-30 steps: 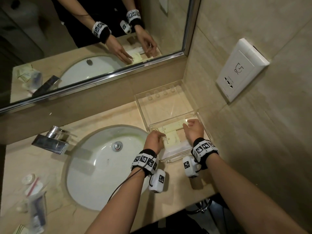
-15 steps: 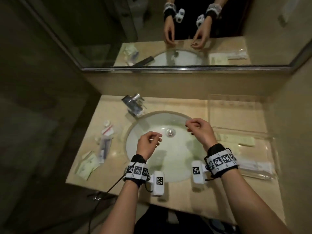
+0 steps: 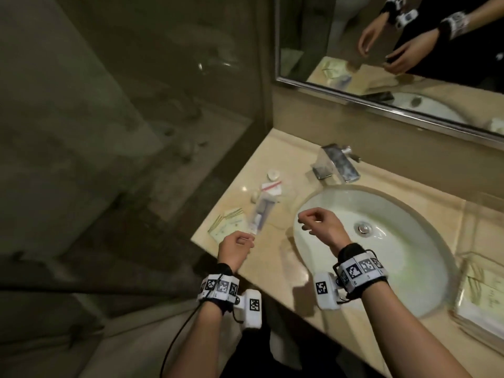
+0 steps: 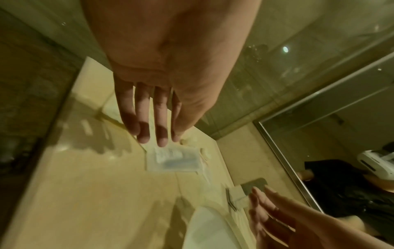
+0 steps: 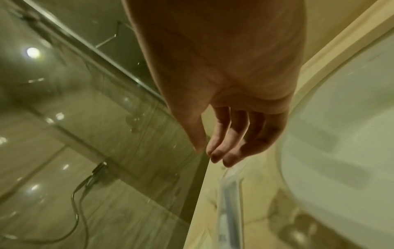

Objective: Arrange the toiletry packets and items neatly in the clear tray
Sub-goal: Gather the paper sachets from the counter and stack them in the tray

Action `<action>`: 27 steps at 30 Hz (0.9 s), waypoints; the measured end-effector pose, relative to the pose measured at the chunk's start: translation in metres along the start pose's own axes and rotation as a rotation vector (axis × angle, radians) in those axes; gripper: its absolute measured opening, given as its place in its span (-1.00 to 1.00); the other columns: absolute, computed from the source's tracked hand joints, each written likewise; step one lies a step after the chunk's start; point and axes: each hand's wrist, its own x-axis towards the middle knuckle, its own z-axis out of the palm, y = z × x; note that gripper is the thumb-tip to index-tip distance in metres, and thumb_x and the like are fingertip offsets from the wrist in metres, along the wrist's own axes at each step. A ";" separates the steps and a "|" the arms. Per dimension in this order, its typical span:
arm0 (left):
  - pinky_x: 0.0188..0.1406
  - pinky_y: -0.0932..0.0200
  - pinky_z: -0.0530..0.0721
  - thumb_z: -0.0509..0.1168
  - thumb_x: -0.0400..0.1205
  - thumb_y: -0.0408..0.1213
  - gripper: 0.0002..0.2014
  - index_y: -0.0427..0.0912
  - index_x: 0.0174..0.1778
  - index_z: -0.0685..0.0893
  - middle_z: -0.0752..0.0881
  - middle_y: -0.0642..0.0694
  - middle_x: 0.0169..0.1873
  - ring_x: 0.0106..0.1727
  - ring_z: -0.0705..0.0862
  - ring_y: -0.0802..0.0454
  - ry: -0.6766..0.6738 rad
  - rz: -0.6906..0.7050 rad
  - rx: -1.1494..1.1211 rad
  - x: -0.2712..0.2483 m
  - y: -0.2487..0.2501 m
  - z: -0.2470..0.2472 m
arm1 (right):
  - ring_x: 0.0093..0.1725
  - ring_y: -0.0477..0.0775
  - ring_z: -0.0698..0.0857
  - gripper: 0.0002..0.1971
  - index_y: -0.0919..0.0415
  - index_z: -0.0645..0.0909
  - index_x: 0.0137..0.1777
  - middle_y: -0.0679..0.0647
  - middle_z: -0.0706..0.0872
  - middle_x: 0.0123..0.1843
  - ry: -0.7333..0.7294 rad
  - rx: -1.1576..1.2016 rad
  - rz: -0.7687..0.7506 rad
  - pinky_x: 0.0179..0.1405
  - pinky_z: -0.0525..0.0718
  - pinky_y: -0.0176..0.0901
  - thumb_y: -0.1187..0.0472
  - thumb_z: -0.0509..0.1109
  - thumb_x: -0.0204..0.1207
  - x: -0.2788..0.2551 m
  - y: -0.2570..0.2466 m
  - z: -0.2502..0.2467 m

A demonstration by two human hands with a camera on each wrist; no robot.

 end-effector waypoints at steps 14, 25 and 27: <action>0.39 -0.06 0.52 0.64 0.28 -0.32 -0.25 -0.06 0.40 0.51 0.46 -0.06 0.39 0.37 0.49 -0.13 0.067 0.071 0.328 0.084 -0.034 -0.075 | 0.41 0.12 0.58 -0.29 0.05 0.43 0.49 0.06 0.51 0.51 -0.246 -0.677 -0.136 0.45 0.57 0.06 0.37 0.58 0.34 0.077 -0.011 0.183; 0.38 -0.08 0.49 0.62 0.33 -0.18 -0.32 -0.13 0.36 0.55 0.57 -0.08 0.26 0.35 0.41 -0.11 0.051 0.086 0.593 0.103 -0.032 -0.086 | 0.35 0.11 0.52 -0.20 0.10 0.44 0.46 0.04 0.41 0.41 -0.283 -0.973 -0.193 0.32 0.67 0.03 0.24 0.69 0.20 0.099 -0.016 0.198; 0.35 -0.01 0.49 0.59 0.37 -0.15 -0.43 -0.15 0.29 0.62 0.64 -0.10 0.20 0.30 0.44 -0.10 0.071 0.101 0.590 0.102 -0.030 -0.090 | 0.30 0.11 0.58 -0.31 0.11 0.50 0.40 0.06 0.51 0.36 -0.273 -0.907 -0.187 0.32 0.64 -0.03 0.25 0.67 0.26 0.101 -0.017 0.197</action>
